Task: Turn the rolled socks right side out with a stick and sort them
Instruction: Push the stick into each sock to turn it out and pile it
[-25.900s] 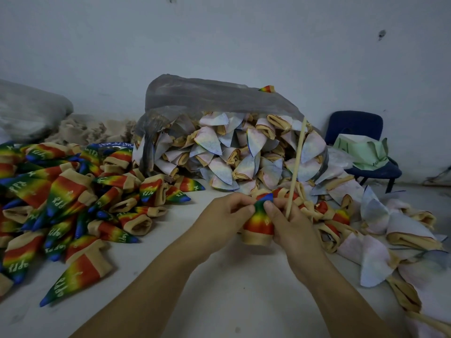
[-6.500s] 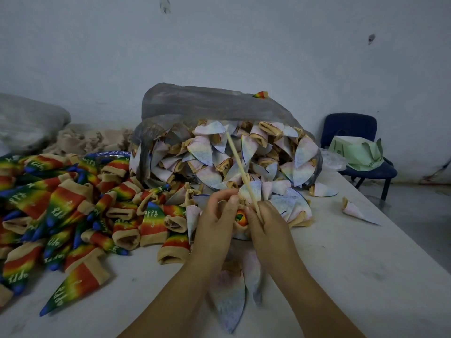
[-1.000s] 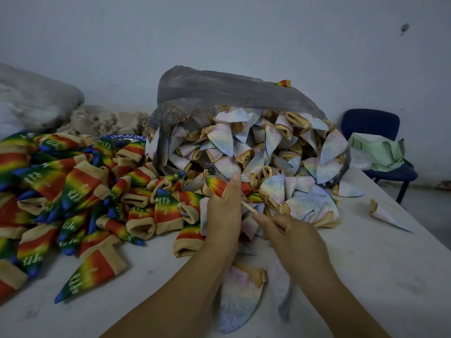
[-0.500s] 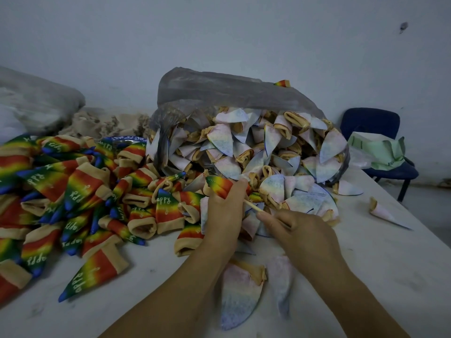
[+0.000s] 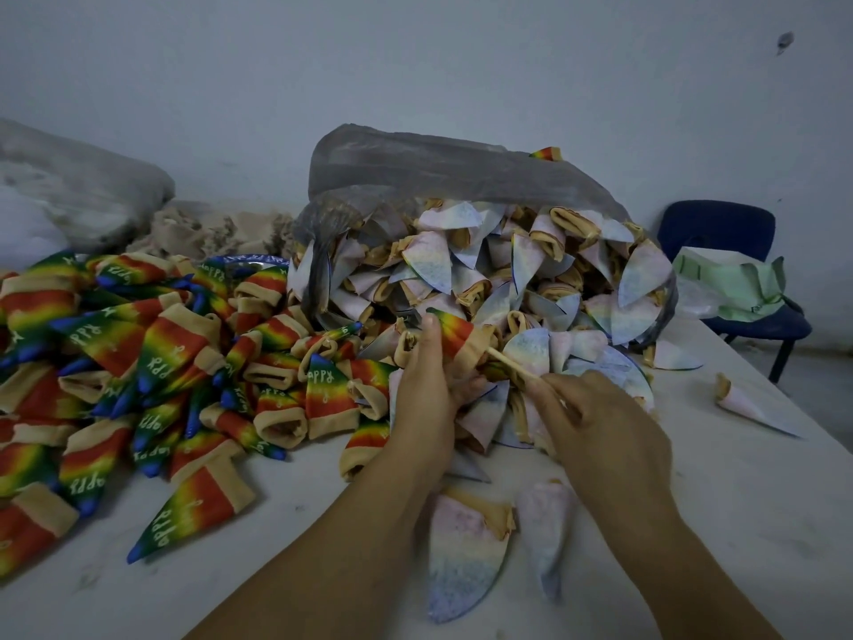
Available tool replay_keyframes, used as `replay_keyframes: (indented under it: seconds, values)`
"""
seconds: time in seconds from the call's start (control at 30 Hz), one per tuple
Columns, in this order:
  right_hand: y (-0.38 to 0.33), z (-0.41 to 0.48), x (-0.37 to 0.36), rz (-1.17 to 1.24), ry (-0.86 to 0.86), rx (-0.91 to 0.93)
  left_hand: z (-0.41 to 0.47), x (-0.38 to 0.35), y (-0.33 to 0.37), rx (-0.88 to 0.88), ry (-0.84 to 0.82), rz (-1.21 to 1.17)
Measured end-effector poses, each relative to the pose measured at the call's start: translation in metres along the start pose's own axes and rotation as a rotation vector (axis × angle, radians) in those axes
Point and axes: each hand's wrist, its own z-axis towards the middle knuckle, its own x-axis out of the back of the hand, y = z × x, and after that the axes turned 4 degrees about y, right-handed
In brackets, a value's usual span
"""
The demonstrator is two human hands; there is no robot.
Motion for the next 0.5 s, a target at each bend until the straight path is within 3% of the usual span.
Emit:
replay_keyframes:
  seconds: [0.23,0.5]
  values:
    - [0.0051,0.0023,-0.0012,0.008,0.031,0.105,0.0052,0.0064,0.0050,-0.007,-0.034,-0.161]
    - [0.0089,-0.0004,-0.0017,0.060,-0.022,0.042,0.0082,0.0071,0.0033,-0.044,-0.039,-0.137]
